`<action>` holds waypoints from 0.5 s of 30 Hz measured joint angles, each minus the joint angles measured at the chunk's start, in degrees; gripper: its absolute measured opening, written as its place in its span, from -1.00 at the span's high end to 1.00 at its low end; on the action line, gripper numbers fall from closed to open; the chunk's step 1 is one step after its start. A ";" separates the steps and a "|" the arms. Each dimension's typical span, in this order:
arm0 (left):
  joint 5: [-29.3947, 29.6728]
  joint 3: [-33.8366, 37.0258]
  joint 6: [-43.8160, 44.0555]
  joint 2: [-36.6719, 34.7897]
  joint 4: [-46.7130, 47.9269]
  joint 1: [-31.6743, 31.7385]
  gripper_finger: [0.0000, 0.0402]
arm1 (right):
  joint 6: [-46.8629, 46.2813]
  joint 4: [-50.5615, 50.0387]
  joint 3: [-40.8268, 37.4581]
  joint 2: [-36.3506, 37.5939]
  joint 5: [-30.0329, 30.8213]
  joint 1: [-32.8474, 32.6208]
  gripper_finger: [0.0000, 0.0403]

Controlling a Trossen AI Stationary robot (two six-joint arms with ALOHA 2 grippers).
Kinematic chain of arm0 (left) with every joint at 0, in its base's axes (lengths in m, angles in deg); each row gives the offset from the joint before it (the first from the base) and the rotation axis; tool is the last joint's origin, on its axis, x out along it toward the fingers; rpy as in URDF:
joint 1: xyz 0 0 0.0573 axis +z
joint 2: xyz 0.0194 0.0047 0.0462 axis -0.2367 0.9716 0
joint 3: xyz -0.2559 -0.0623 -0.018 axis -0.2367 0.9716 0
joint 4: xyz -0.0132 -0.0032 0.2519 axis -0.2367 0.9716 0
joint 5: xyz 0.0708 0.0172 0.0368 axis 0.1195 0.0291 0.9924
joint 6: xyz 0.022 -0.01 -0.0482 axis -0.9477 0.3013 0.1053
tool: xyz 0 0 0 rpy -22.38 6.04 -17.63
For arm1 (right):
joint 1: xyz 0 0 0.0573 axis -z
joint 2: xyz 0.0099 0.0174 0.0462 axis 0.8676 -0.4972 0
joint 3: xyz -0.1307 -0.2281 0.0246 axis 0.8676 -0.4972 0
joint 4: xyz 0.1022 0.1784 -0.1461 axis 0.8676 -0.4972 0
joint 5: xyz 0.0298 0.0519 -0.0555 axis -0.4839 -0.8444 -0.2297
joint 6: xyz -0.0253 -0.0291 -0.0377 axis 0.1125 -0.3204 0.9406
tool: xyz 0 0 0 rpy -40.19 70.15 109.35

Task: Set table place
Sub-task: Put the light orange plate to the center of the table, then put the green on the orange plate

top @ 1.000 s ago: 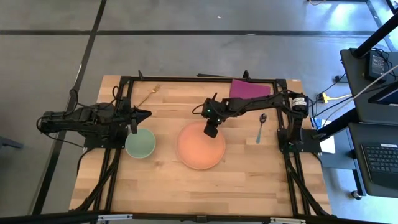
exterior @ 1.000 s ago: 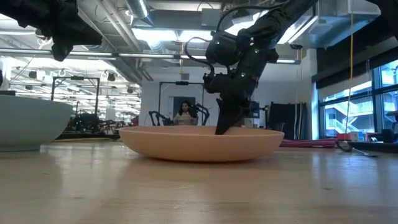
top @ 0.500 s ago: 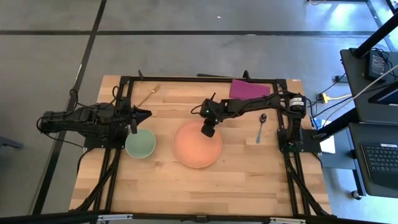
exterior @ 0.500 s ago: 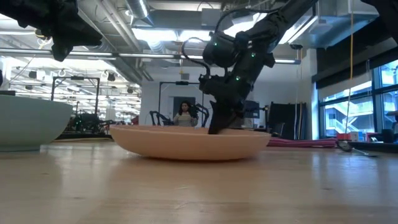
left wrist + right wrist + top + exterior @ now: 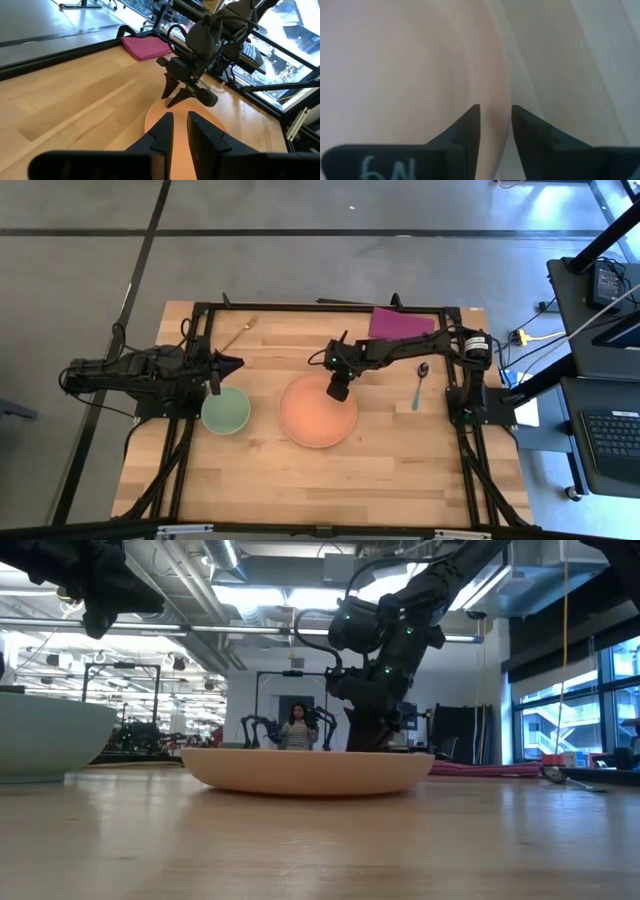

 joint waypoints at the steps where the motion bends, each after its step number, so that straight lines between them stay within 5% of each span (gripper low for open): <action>1: 0.00 0.00 0.00 0.00 0.00 0.01 0.77 | -0.15 -0.27 0.22 0.00 -0.02 0.00 0.40; 15: 1.43 0.00 -0.32 -0.01 -1.20 0.00 0.87 | 1.33 -25.93 21.77 0.13 -0.17 -2.82 0.35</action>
